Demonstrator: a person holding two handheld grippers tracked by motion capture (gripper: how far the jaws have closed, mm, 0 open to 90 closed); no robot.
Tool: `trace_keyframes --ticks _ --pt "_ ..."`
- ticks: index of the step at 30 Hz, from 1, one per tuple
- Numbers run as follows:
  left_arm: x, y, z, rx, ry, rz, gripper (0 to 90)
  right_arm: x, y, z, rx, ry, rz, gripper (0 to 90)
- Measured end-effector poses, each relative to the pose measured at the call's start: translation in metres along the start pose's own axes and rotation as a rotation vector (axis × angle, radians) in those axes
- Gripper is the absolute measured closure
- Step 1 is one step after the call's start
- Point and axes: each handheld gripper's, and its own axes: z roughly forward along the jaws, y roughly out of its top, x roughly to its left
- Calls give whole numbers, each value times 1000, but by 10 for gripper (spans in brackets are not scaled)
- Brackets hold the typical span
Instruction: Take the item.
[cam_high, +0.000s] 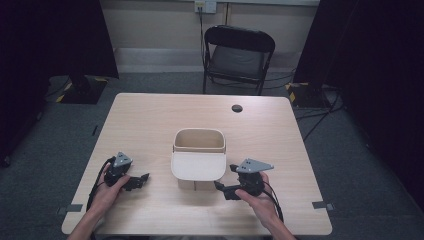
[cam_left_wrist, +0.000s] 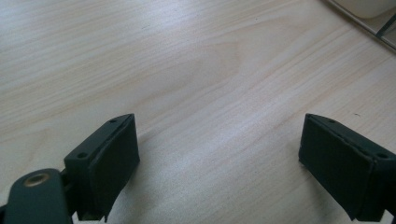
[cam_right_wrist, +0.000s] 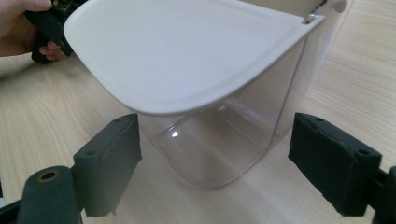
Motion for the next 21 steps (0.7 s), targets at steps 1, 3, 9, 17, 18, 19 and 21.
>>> trace_keyframes --ticks 1,3,9,17,18,19,21 --pt "0 0 0 0 0 0 115 0 1 1 3 1 -4 165" --pt "0 0 0 0 0 0 115 1 2 1 2 2 -8 170" --pt "0 0 0 0 0 0 115 2 5 1 -9 3 -14 172" --pt "0 0 0 0 0 0 115 4 6 5 -17 10 -16 173" --pt "0 0 0 0 0 0 115 4 5 6 -18 12 -15 173" --pt "0 0 0 0 0 0 115 4 5 6 -18 13 -12 173" --pt "0 0 0 1 0 0 115 4 5 7 -19 13 -13 175"
